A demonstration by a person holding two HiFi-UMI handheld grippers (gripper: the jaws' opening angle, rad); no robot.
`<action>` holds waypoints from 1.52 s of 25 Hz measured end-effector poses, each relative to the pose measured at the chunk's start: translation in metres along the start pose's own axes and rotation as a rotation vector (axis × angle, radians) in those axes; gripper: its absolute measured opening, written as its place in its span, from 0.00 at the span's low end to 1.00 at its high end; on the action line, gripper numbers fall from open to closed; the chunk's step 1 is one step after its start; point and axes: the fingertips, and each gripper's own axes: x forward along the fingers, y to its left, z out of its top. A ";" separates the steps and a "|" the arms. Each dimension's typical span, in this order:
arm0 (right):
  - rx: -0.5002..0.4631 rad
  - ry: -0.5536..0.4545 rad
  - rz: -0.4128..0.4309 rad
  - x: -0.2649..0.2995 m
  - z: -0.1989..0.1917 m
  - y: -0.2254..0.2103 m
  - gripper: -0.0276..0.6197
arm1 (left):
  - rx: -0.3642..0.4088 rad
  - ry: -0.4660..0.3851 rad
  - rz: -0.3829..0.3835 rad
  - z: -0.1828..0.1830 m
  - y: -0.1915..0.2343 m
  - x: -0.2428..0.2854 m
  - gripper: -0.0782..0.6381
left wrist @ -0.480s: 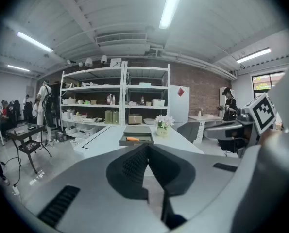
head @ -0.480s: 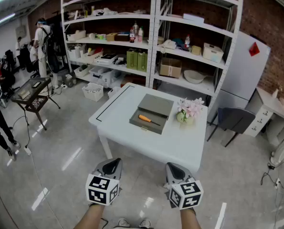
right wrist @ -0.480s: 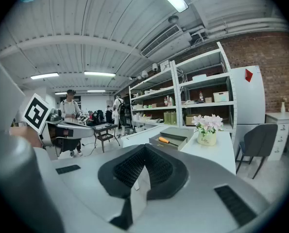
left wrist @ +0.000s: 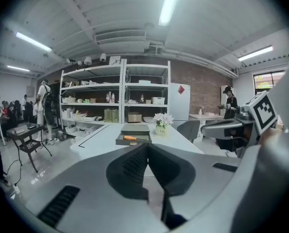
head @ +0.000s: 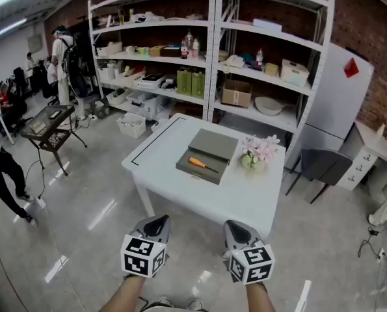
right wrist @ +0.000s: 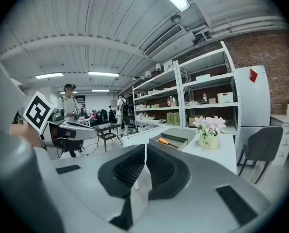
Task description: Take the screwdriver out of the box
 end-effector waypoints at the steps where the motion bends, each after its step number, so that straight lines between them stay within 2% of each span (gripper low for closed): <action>1: 0.000 -0.001 0.006 0.001 0.000 -0.001 0.05 | 0.001 -0.001 0.002 0.000 -0.001 0.002 0.11; 8: -0.004 0.005 0.034 0.011 -0.003 -0.013 0.15 | -0.005 0.012 0.013 -0.004 -0.005 0.015 0.11; 17: -0.005 0.021 0.043 0.039 -0.003 -0.029 0.17 | -0.013 0.022 0.008 -0.001 0.006 0.045 0.11; 29: 0.000 0.049 0.023 0.106 0.006 -0.055 0.21 | -0.023 0.041 -0.038 0.009 0.044 0.111 0.11; 38: 0.002 0.083 0.004 0.168 0.020 -0.063 0.25 | -0.032 0.048 -0.074 0.024 0.089 0.156 0.11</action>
